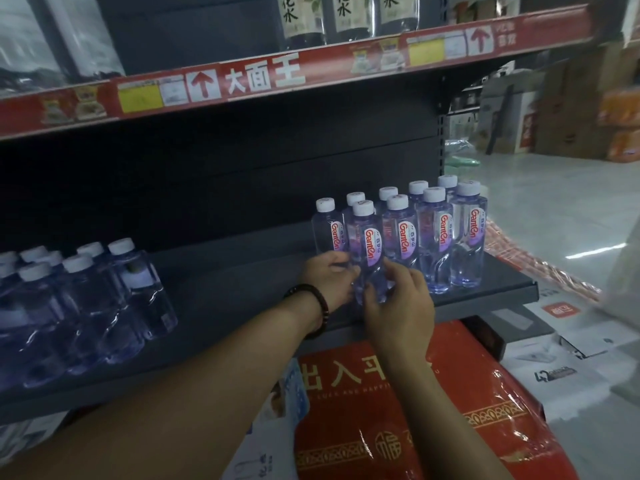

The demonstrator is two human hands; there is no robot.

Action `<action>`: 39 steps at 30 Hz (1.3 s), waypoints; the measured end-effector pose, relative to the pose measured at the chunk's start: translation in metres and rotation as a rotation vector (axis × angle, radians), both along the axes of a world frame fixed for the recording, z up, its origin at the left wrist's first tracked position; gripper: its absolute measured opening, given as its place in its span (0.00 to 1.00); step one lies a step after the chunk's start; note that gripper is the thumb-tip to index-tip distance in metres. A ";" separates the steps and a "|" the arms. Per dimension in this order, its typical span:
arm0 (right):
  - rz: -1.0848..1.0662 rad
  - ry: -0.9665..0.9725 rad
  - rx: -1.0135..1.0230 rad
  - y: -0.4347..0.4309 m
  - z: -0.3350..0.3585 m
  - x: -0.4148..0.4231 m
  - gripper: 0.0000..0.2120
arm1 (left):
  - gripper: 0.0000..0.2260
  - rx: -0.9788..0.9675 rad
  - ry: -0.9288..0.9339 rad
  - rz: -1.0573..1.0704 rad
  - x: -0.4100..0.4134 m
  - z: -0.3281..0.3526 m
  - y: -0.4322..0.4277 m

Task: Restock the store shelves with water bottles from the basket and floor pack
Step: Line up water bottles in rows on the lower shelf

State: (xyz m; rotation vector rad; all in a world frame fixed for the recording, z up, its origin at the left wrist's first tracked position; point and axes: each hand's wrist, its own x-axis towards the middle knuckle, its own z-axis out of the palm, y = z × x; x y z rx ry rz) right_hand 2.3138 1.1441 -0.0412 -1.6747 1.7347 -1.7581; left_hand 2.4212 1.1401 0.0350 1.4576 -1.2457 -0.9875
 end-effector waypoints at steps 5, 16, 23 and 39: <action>-0.004 -0.018 -0.023 0.002 -0.001 0.002 0.22 | 0.09 0.045 0.149 -0.042 0.000 0.000 0.008; 0.682 -0.381 0.148 0.034 0.033 0.109 0.10 | 0.18 -0.171 0.016 0.398 0.124 -0.021 0.089; 0.867 -0.280 0.334 0.046 0.022 0.225 0.10 | 0.15 -0.342 -0.322 0.725 0.212 -0.022 0.130; 0.938 -0.339 0.461 0.029 0.031 0.312 0.21 | 0.23 -0.189 0.068 0.558 0.264 -0.054 0.130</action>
